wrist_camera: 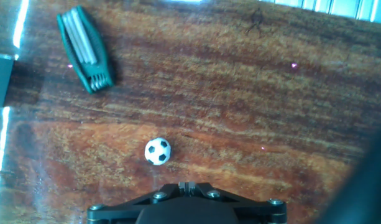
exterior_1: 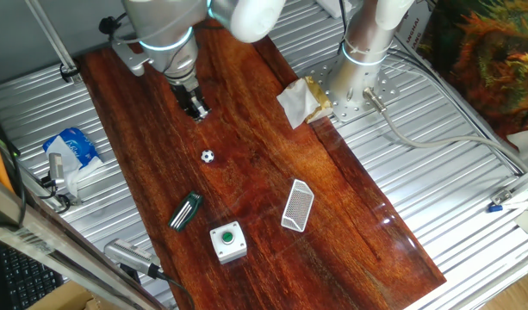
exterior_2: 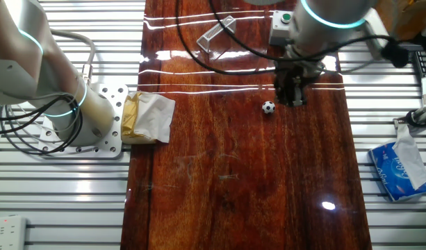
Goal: Push the soccer ball into the goal
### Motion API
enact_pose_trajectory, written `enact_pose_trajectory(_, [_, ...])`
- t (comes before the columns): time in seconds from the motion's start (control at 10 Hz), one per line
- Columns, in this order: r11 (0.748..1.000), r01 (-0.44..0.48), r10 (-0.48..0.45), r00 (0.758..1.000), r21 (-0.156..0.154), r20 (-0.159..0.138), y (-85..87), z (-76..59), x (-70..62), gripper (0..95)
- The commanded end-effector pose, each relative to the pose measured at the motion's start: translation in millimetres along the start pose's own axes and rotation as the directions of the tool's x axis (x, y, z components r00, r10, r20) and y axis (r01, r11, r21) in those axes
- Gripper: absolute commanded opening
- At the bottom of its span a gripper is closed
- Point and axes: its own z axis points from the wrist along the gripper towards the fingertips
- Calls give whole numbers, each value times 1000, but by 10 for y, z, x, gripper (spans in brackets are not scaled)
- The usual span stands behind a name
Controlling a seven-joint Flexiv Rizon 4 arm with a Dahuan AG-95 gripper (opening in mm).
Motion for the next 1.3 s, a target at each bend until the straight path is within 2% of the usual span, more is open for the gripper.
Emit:
enact_pose_trajectory(0.1, [999, 34, -35, 999, 21, 32, 0, 2, 31, 0])
enact_pose_trajectory(1.1, [998, 54, -55, 998, 32, 26, 2, -47, 36, 0])
enact_pose_trajectory(1.3, [999, 23, -24, 999, 24, 23, 2, -47, 36, 0])
